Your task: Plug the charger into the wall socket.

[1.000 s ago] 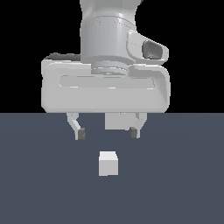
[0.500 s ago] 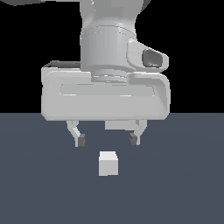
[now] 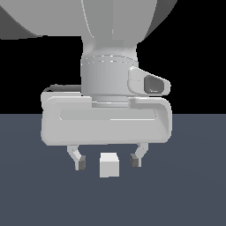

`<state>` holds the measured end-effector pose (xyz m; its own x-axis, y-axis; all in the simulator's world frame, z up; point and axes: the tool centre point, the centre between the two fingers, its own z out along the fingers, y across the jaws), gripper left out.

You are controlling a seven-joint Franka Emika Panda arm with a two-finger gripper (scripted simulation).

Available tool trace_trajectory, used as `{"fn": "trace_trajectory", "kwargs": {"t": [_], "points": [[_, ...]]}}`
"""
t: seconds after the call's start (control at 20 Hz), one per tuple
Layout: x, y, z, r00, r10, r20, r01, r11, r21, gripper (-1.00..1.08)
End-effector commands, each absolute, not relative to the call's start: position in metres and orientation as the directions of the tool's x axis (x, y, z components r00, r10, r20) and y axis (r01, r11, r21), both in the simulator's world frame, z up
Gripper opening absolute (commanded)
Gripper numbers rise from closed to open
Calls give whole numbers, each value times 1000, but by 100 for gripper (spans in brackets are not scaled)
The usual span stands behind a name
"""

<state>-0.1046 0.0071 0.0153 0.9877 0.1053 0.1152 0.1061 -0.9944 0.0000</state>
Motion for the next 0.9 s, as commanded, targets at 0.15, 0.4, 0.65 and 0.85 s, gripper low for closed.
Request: {"fn": "trace_trajectory", "kwargs": {"t": [0.15, 0.4, 0.65, 0.85], "points": [[-104, 7, 12, 988, 105, 116, 106, -994, 0, -100], [-104, 7, 12, 988, 105, 116, 106, -994, 0, -100], [-104, 7, 12, 988, 104, 116, 105, -994, 0, -100], [-101, 7, 18, 990, 84, 117, 85, -996, -1, -100]]}}
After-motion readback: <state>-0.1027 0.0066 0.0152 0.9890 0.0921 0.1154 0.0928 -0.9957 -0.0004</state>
